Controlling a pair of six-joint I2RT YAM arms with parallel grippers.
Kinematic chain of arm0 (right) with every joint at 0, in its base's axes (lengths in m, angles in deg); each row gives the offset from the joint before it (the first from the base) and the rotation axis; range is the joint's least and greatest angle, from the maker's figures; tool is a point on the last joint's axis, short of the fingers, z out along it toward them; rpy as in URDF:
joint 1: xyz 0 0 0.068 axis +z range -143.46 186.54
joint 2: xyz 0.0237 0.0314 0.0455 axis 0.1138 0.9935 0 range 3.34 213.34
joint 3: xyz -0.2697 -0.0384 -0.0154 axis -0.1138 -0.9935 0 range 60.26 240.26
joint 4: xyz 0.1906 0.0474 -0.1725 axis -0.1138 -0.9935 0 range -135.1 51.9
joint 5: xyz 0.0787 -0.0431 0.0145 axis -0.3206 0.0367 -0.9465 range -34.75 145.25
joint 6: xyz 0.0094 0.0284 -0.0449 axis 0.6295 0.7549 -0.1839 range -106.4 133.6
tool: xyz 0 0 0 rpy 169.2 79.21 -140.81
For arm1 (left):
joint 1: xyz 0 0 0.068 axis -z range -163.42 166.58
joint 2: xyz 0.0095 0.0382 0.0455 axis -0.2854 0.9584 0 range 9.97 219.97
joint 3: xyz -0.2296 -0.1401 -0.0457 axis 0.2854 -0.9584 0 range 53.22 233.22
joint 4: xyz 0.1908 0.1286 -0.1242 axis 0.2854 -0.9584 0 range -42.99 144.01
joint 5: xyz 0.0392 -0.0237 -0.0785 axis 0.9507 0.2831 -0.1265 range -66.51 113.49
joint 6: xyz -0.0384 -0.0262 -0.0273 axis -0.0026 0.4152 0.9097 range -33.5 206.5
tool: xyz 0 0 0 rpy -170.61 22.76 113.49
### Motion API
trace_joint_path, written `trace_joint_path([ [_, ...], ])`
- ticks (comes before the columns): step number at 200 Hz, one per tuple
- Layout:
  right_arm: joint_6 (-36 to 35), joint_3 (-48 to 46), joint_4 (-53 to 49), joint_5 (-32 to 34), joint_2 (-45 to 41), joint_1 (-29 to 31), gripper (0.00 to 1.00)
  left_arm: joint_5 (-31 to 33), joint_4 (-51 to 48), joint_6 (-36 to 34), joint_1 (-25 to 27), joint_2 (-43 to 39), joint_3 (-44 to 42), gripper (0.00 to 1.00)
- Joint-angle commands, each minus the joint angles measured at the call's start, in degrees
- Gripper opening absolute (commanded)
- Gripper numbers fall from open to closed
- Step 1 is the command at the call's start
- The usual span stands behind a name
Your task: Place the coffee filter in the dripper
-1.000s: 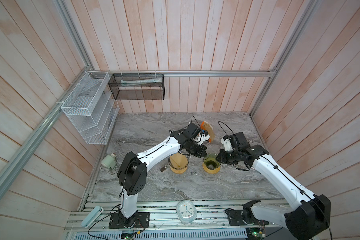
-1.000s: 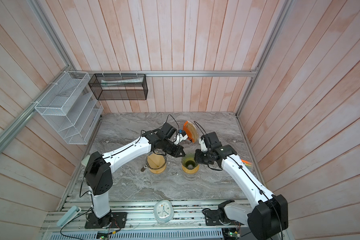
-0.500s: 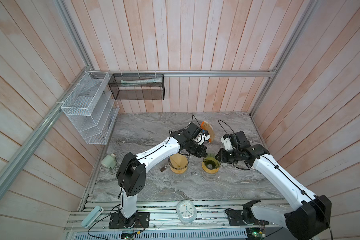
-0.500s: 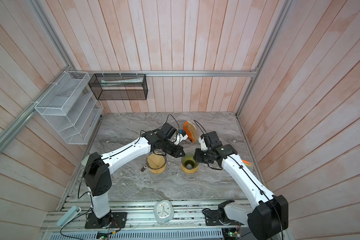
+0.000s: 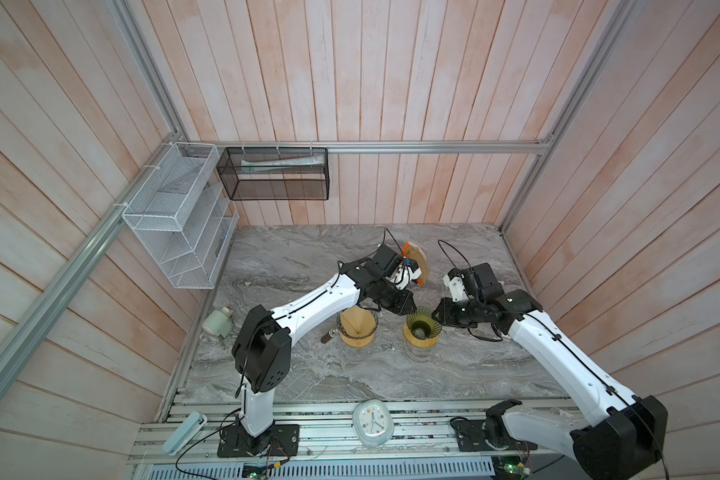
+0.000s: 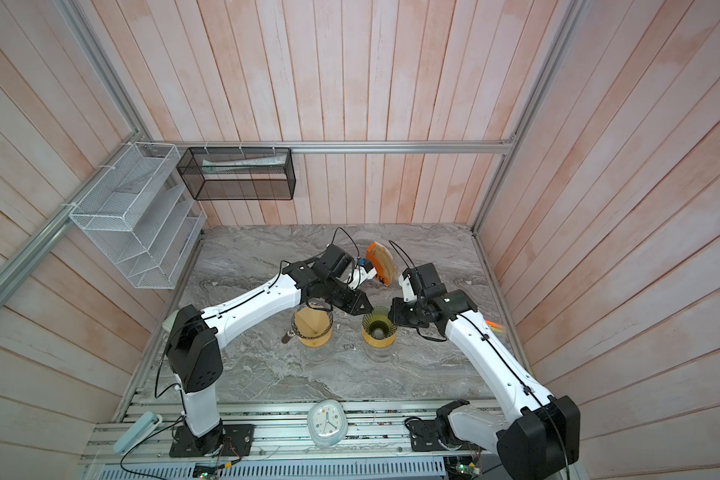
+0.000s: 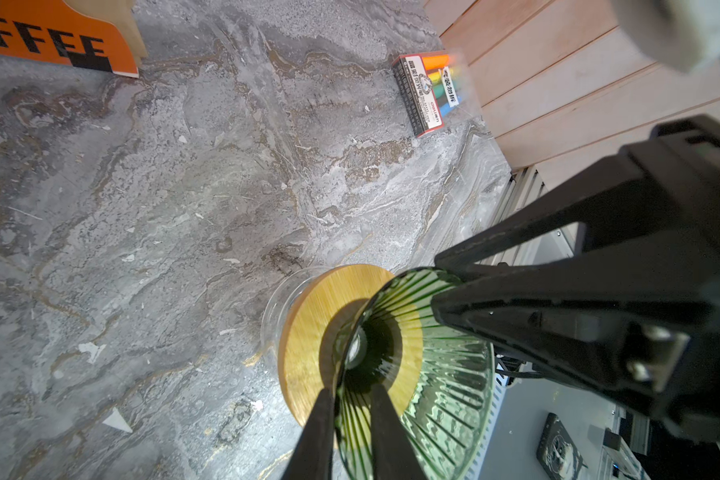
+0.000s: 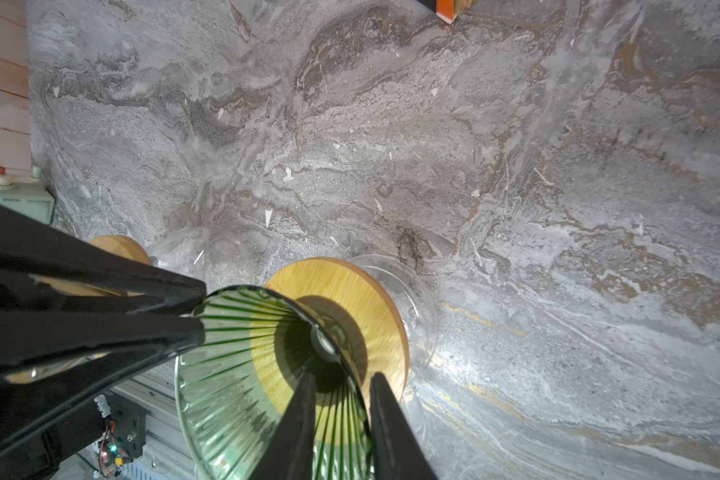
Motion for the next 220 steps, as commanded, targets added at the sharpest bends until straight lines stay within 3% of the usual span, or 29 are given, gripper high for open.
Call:
trace_joint_path([
  [1,0.3,-0.1,-1.2,0.5,-1.4,0.2,0.23,-2.1,1.0,0.0,0.3,-2.1,-1.2,0.2],
  [99,0.6,0.2,-2.2,1.6,-2.7,0.2,0.24,-3.8,1.6,0.7,0.5,-1.9,-0.8,0.2],
  [121,0.6,0.5,-2.3,1.8,-3.0,0.3,0.26,-2.3,2.3,1.2,0.5,-2.4,-0.6,0.21],
  [136,0.6,1.0,-2.6,1.9,-3.1,0.2,0.27,0.8,2.5,1.9,0.5,-3.0,-0.4,0.28],
  [220,0.9,1.9,-4.5,2.2,-5.3,0.2,0.28,3.3,0.3,1.5,0.4,-7.3,-1.4,0.27],
])
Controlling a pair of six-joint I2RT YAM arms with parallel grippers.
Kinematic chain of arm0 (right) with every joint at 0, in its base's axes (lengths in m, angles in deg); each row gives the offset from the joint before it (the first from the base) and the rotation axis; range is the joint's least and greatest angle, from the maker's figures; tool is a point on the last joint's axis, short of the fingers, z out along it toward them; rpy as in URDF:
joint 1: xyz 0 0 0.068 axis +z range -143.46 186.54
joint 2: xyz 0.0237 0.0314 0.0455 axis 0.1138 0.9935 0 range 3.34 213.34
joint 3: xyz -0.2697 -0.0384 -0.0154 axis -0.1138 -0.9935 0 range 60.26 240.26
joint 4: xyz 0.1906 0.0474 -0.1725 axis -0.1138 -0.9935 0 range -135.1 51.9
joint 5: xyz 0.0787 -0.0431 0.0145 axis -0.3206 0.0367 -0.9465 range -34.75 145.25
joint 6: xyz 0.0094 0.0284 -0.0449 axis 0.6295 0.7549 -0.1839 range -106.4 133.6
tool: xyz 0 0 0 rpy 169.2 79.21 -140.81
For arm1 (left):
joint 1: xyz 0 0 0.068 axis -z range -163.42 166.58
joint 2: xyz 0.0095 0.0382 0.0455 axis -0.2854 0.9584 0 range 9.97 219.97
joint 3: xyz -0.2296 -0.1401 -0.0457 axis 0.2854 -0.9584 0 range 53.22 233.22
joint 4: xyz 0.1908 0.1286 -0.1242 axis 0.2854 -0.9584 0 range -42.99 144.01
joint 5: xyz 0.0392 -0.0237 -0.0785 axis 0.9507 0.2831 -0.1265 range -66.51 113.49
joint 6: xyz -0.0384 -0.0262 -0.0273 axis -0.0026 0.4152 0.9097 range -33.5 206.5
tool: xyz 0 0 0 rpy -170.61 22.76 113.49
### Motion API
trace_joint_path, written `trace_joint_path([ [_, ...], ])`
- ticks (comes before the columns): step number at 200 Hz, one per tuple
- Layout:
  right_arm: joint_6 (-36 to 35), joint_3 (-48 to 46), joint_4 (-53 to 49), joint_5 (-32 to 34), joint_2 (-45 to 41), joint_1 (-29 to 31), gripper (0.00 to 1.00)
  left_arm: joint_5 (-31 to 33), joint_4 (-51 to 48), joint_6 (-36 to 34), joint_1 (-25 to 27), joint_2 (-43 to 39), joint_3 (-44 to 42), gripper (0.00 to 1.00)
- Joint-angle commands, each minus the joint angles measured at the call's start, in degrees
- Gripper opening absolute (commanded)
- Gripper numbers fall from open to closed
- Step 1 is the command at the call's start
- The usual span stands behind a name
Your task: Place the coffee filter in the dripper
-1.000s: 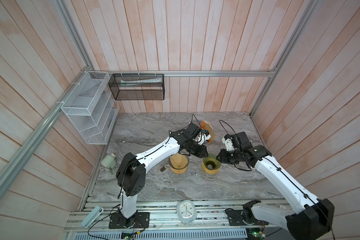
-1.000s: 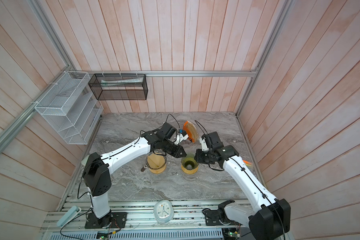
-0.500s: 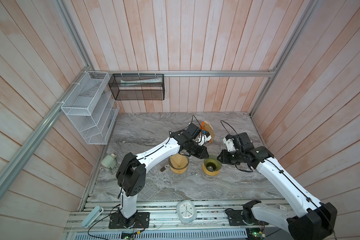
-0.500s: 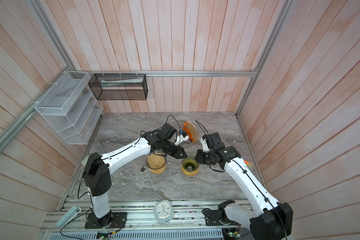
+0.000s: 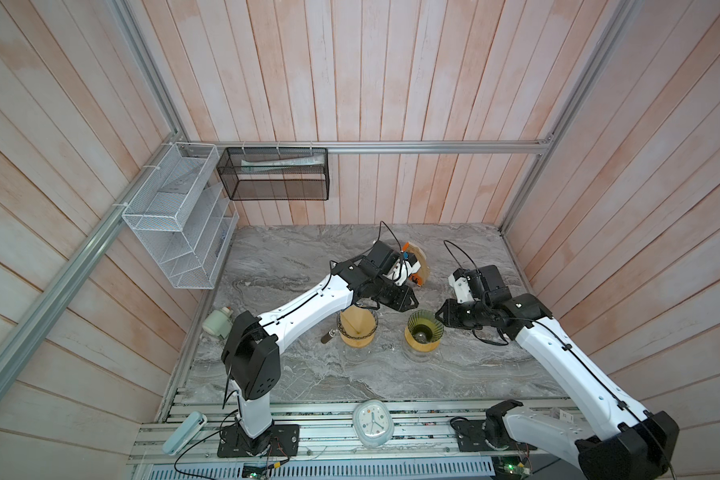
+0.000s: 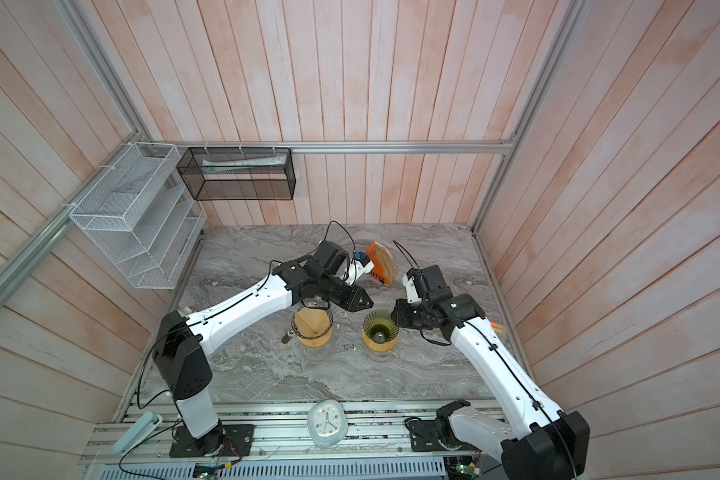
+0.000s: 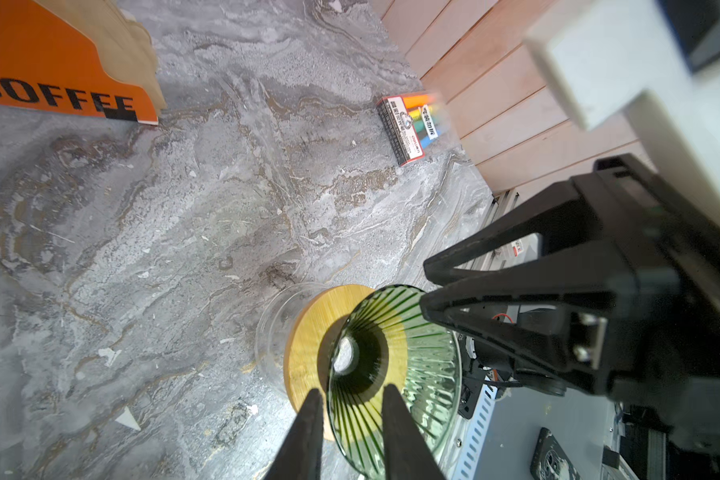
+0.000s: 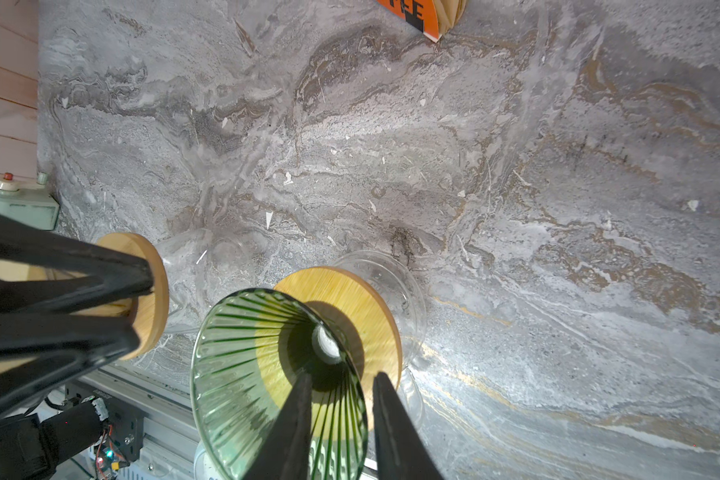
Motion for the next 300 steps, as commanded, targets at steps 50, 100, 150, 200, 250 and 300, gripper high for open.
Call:
trace_joint_path([
  [50,2.4,-1.3,-3.0,-0.7,-4.9,0.4,0.27,-0.6,-5.8,-1.3,2.3,-4.5,-4.0,0.25],
  [100,3.0,-3.9,-2.7,0.0,-5.3,1.8,0.23,-0.4,-4.8,-0.4,4.5,-5.0,-7.3,0.24],
  [150,3.5,-6.7,-1.2,0.3,-5.1,2.3,0.16,-0.6,-3.0,0.5,4.5,-4.9,-8.4,0.23],
  [200,3.3,-7.1,-1.1,0.9,-4.8,2.3,0.13,-1.0,-2.0,0.8,4.5,-4.6,-9.7,0.22],
  [250,2.9,-6.1,-1.0,1.1,-3.9,2.3,0.12,-0.4,-1.7,0.6,4.6,-4.3,-10.0,0.21],
  [300,2.6,-4.6,-1.2,1.2,-3.4,2.3,0.17,0.4,-1.9,0.3,4.5,-4.4,-9.3,0.21],
])
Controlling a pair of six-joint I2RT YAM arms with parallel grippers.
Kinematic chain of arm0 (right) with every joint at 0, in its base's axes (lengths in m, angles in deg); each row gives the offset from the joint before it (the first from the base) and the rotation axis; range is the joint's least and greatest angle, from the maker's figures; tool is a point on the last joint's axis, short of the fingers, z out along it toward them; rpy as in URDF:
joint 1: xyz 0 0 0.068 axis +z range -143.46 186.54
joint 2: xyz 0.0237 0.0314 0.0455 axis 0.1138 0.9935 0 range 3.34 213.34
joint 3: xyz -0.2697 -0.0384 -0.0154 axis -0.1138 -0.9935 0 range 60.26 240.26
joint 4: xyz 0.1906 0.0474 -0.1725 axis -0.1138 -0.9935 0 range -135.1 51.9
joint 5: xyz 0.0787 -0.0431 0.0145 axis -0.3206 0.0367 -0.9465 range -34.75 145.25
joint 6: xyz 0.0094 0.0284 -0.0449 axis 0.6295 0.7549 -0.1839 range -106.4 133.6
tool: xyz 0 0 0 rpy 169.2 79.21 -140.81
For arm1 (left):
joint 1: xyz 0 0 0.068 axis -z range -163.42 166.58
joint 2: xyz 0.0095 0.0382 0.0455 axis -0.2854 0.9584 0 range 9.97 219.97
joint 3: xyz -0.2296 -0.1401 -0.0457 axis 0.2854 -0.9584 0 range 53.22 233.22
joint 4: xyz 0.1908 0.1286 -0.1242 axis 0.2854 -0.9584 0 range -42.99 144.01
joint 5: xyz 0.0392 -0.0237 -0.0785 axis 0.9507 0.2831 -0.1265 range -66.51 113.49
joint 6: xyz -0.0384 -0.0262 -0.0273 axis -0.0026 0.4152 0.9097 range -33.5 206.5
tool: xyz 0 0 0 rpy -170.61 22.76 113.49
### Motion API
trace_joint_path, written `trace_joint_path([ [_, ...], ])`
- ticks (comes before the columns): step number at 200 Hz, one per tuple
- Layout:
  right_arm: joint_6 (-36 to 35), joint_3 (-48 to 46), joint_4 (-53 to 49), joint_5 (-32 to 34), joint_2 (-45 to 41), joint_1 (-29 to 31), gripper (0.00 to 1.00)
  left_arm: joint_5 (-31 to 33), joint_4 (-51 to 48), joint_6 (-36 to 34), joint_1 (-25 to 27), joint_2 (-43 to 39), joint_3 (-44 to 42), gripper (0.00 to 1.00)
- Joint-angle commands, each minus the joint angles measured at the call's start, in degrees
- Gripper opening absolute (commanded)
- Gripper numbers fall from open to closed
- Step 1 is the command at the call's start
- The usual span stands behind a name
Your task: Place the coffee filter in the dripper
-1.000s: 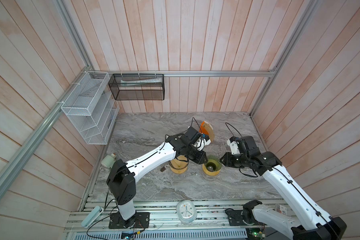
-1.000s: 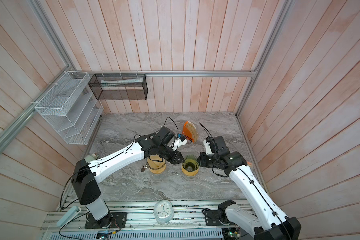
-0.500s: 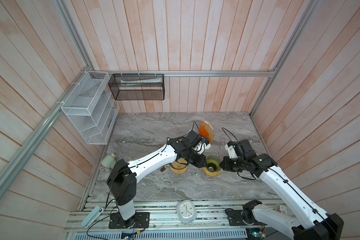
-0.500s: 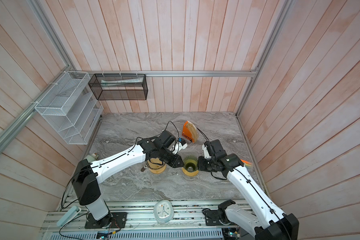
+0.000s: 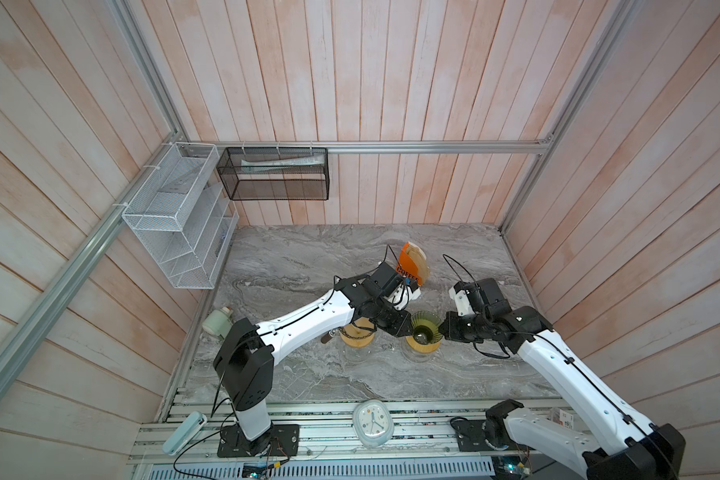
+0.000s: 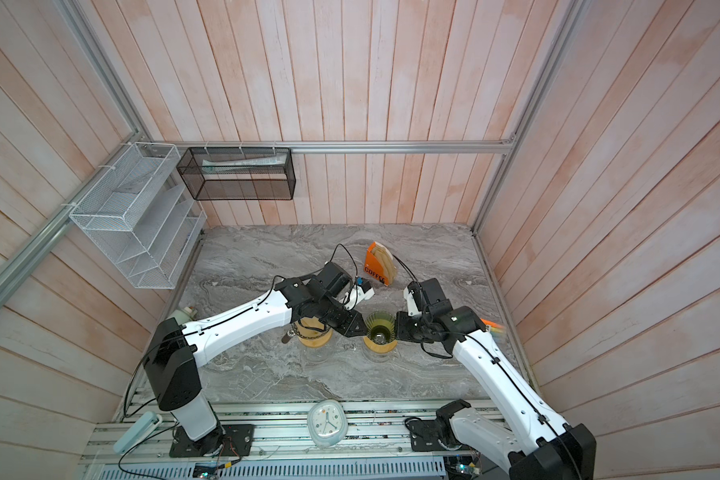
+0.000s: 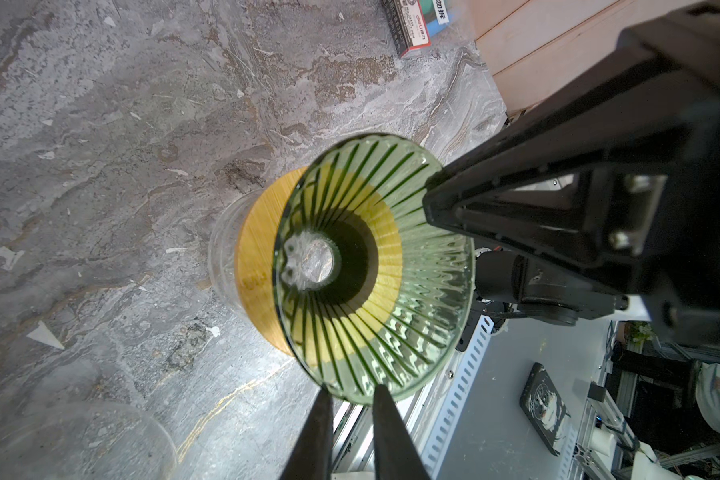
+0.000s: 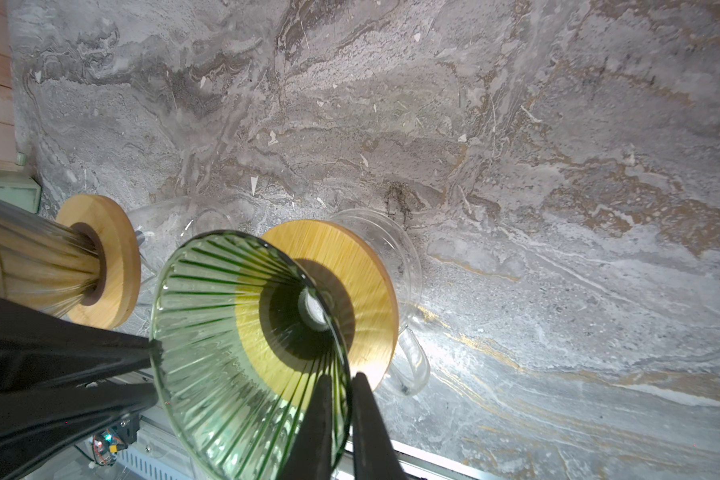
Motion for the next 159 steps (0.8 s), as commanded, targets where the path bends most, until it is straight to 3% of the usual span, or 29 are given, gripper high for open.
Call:
trace_joint_path([
  [1,-0.6,1.7,-0.9,1.0,0.6,0.4,0.18,0.9,0.9,-0.3,0.0,-1.0,0.1,0.21],
  [42,-1.1,5.9,-2.4,1.3,1.0,0.4,0.29,3.7,0.0,-0.6,-0.1,-2.2,3.2,0.27],
  [115,-1.5,11.8,-4.7,3.5,0.5,0.4,0.29,6.7,0.6,0.9,-1.0,-5.2,4.4,0.27],
  [159,-4.7,17.4,-0.6,5.8,4.1,-0.9,0.25,4.8,4.1,4.4,-6.7,-8.0,5.9,0.27],
])
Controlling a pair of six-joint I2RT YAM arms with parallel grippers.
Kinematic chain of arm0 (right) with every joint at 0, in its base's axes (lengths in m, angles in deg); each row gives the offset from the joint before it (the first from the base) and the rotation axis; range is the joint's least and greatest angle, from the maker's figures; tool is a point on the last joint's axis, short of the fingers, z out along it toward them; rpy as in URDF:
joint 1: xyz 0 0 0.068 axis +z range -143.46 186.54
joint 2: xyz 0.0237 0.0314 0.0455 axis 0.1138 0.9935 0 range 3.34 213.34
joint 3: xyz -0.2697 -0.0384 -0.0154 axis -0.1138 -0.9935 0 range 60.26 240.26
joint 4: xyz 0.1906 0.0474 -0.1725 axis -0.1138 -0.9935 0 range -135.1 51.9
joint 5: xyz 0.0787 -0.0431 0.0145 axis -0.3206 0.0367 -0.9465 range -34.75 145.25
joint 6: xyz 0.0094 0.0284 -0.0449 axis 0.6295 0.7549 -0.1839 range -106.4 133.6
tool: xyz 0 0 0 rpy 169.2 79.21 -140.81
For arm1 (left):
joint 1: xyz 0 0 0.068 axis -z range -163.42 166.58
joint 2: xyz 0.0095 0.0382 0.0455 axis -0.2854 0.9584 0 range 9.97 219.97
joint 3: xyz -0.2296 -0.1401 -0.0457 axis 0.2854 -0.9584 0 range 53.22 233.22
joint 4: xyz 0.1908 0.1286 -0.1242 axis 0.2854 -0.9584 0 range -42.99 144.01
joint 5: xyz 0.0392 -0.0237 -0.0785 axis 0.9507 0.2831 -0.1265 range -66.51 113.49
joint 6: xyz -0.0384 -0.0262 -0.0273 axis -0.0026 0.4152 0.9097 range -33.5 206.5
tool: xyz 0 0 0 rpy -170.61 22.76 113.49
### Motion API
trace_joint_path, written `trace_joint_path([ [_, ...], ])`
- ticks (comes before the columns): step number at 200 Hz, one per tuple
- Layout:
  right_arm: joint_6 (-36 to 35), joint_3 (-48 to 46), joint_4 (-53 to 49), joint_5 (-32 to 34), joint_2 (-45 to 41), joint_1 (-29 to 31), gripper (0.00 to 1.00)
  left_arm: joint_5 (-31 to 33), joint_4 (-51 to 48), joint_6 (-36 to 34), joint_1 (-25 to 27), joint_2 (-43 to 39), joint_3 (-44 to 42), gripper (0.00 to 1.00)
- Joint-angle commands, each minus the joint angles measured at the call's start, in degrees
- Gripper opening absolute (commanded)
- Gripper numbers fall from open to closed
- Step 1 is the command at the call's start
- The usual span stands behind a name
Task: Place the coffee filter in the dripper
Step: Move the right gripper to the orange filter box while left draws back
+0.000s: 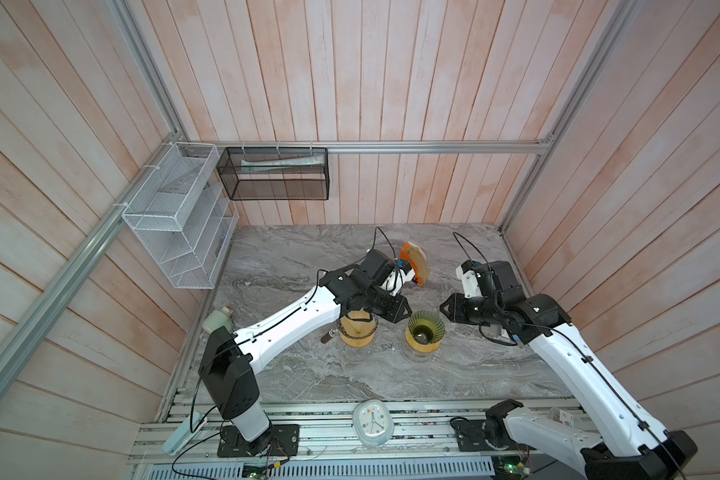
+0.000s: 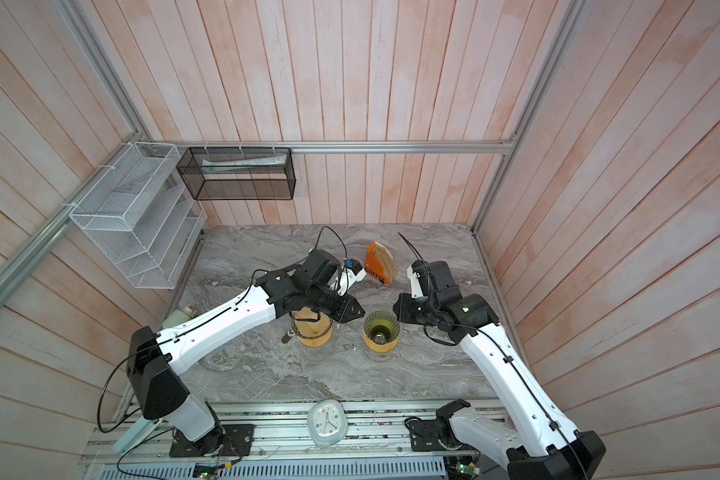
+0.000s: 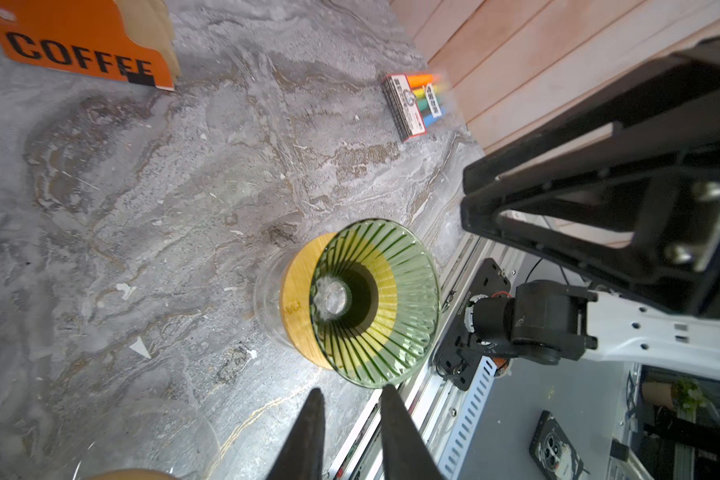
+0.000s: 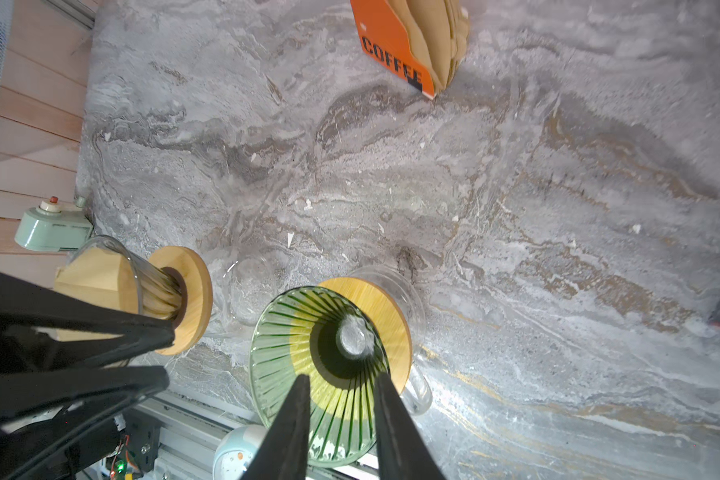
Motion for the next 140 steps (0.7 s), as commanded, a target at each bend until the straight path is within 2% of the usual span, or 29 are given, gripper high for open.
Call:
trace_joint_path([
  [1,-2.9,3.6,2.7,2.0,2.6,-1.0,0.25,-0.7,3.7,2.6,-3.6,-2.4,2.5,0.27],
  [35,-5.5,5.8,10.7,-2.6,8.9,-5.3,0.23,-4.0,7.6,5.6,-8.9,-2.1,4.8,0.27],
  [66,-6.9,6.5,20.5,-6.4,15.4,-6.9,0.24,-6.6,9.8,7.1,-12.2,-0.1,7.3,0.27],
  [140,-7.8,6.6,33.8,-6.7,29.1,-10.6,0.23,-8.1,11.6,5.4,-16.7,4.3,9.7,0.28],
])
